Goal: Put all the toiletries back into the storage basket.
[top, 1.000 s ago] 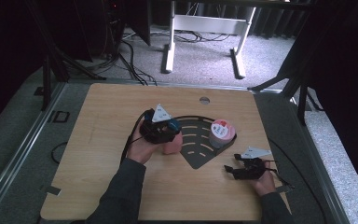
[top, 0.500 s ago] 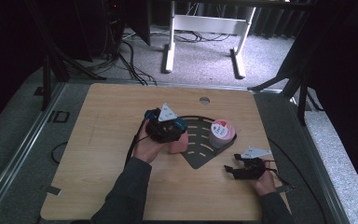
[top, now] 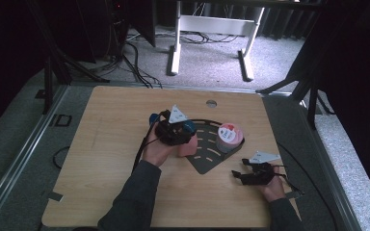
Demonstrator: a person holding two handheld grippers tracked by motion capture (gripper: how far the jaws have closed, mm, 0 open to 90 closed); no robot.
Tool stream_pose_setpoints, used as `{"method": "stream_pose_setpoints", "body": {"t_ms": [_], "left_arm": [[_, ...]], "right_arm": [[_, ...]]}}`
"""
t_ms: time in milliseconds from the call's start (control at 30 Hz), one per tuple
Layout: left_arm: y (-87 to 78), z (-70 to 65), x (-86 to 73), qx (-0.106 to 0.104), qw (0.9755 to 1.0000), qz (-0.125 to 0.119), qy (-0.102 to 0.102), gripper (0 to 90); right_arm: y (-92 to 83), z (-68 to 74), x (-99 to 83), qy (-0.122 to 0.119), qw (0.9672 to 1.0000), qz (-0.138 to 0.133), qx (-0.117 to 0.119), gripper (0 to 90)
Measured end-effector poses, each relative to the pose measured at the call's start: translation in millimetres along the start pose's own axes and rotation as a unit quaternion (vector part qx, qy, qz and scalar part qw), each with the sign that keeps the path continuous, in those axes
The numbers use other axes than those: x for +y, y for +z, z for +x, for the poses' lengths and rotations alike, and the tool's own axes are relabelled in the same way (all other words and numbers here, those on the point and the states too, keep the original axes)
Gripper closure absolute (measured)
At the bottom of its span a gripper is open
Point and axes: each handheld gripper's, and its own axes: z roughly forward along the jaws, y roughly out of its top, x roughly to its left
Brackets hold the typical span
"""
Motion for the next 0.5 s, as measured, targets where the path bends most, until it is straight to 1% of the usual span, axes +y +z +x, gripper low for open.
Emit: {"method": "stream_pose_setpoints", "body": {"t_ms": [500], "left_arm": [[14.7,0.7,7.2,0.014,0.9999,0.004,-0.003,52.6]], "right_arm": [[0.0,-0.3,0.1,-0.001,1.0,0.001,0.001,28.5]]}}
